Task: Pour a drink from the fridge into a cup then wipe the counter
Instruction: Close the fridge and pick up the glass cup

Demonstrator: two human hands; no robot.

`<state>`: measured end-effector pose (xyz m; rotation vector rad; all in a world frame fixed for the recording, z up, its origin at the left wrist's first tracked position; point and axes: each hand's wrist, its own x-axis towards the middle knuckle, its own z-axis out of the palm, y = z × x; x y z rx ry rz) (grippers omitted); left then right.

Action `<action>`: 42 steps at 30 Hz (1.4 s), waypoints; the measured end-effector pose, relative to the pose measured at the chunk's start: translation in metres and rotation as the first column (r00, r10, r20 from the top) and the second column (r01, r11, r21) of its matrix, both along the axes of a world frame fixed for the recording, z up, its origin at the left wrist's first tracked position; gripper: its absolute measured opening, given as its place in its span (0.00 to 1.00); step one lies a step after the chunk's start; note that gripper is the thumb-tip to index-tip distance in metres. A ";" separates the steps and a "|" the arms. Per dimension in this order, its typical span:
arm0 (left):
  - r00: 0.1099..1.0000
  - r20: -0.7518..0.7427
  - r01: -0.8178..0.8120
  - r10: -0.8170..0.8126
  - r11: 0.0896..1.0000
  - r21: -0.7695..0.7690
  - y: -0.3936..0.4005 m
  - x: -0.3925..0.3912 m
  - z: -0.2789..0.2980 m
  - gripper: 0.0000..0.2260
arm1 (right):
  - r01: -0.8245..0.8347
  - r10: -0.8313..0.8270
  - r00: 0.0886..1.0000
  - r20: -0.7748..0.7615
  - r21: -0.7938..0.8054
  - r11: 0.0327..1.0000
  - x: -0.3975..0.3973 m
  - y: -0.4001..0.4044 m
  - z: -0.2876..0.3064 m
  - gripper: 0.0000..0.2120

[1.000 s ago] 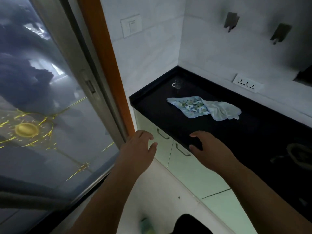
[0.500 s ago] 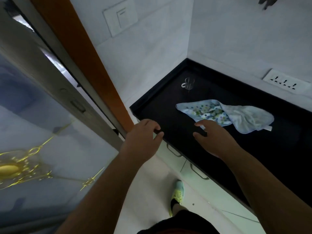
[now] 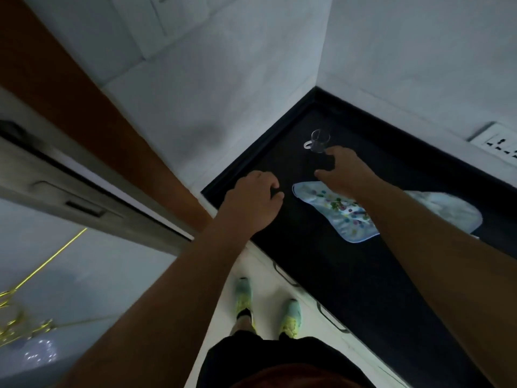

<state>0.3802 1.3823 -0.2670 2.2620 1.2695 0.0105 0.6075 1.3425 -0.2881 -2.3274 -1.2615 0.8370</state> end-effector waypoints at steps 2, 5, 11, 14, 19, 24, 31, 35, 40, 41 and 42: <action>0.999 -0.027 0.022 -0.023 1.000 -0.018 0.022 0.016 -0.008 0.13 | 0.009 -0.008 1.000 0.010 -0.014 1.000 0.011 0.017 -0.012 0.31; 0.998 -0.040 0.038 -0.039 0.999 -0.031 0.049 0.037 -0.018 0.14 | 0.000 0.002 0.999 0.032 -0.065 0.998 0.025 0.039 -0.035 0.31; 0.996 -0.023 0.081 -0.083 0.994 -0.077 0.078 0.064 -0.039 0.16 | 0.022 -0.014 0.998 0.054 -0.149 0.989 0.057 0.082 -0.082 0.35; 0.994 -0.017 0.102 -0.103 0.992 -0.079 0.090 0.071 -0.052 0.16 | 0.032 -0.021 0.997 0.068 -0.163 0.986 0.068 0.103 -0.099 0.35; 0.994 -0.032 0.097 -0.101 0.989 -0.116 0.110 0.082 -0.071 0.18 | 0.032 -0.006 0.990 0.143 -0.179 0.983 0.075 0.125 -0.121 0.26; 0.997 -0.027 0.073 -0.079 0.983 -0.168 0.116 0.088 -0.081 0.21 | 0.014 0.009 0.979 0.203 -0.112 0.994 0.068 0.125 -0.129 0.14; 0.998 0.019 0.059 -0.056 0.968 -0.242 0.098 0.089 -0.078 0.26 | -0.036 0.030 0.995 0.094 0.053 0.998 0.031 0.081 -0.098 0.14; 0.986 0.150 0.105 -0.067 0.960 -0.258 0.076 0.089 -0.060 0.15 | 0.069 -0.077 0.997 0.023 0.245 0.967 0.014 0.036 -0.070 0.12; 0.945 0.318 0.176 -0.071 0.933 -0.314 0.045 0.095 -0.026 0.11 | 0.276 -0.238 0.961 -0.145 0.385 0.881 0.001 -0.020 -0.030 0.28; 0.937 0.343 0.191 -0.069 0.923 -0.335 0.040 0.097 -0.022 0.11 | 0.317 -0.270 0.947 -0.171 0.388 0.865 0.000 -0.029 -0.022 0.32; 0.929 0.360 0.216 -0.083 0.913 -0.347 0.034 0.100 -0.017 0.11 | 0.353 -0.306 0.935 -0.178 0.382 0.854 -0.001 -0.038 -0.015 0.35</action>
